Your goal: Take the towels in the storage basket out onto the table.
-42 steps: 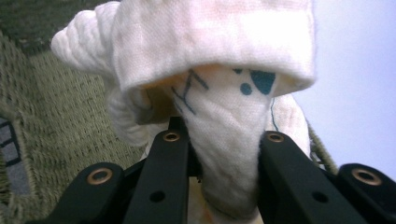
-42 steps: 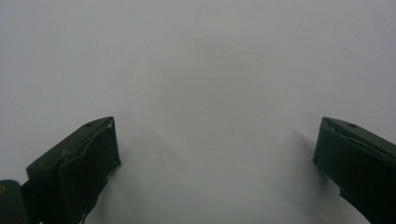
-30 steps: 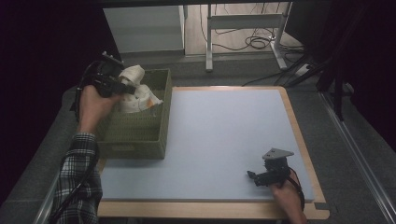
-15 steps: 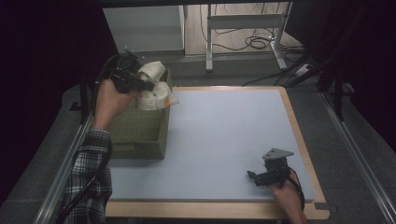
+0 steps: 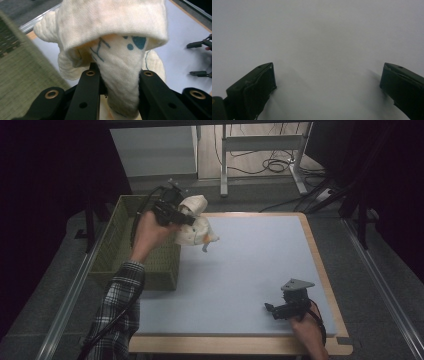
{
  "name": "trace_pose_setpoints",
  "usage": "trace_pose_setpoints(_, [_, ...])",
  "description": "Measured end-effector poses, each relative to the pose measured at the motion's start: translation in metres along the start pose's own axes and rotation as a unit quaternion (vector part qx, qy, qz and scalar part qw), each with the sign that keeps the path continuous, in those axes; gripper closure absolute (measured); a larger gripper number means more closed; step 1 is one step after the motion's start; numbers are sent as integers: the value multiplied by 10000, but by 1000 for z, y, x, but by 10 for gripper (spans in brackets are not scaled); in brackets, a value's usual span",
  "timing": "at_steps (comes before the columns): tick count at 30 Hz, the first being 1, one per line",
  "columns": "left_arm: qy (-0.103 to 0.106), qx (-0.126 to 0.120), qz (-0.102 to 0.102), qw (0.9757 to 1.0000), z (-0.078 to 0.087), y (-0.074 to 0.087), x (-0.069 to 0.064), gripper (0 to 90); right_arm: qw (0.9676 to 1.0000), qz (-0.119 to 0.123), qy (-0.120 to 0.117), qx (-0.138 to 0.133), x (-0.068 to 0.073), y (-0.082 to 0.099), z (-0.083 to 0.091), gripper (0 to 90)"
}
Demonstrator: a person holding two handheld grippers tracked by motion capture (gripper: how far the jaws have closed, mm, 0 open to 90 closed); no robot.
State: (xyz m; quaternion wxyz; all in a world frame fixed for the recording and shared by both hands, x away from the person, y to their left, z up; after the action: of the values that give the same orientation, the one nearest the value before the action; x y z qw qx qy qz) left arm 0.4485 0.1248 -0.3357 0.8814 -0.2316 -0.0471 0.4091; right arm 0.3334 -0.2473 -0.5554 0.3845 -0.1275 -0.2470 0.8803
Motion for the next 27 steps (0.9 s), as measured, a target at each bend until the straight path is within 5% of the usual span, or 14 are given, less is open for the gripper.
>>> trace_pose_setpoints(16, [568,217,-590,9964,-80,-35,-67,770,10000,-4,2,-7,0,0,0,2])
trace_pose_setpoints(21, [591,363,-699,9951,-110,-33,-79,759,10000,0,3,-7,0,0,0,2])
trace_pose_setpoints(27, [604,518,-581,9951,-153,-18,-82,744,10000,2,15,-13,0,0,0,2])
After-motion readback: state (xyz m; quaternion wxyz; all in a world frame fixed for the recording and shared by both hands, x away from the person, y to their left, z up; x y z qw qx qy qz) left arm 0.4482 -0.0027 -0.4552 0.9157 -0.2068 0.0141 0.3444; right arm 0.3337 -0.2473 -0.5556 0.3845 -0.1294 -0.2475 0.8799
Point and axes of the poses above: each handheld gripper's, and its own axes: z roughly backward along the jaws, y roughly out of its underside, x roughly to its left, the point moved 3 cm from there along -z, roughly forward along the jaws, and after that the axes turned 12 degrees about x, right-handed, at the moved point
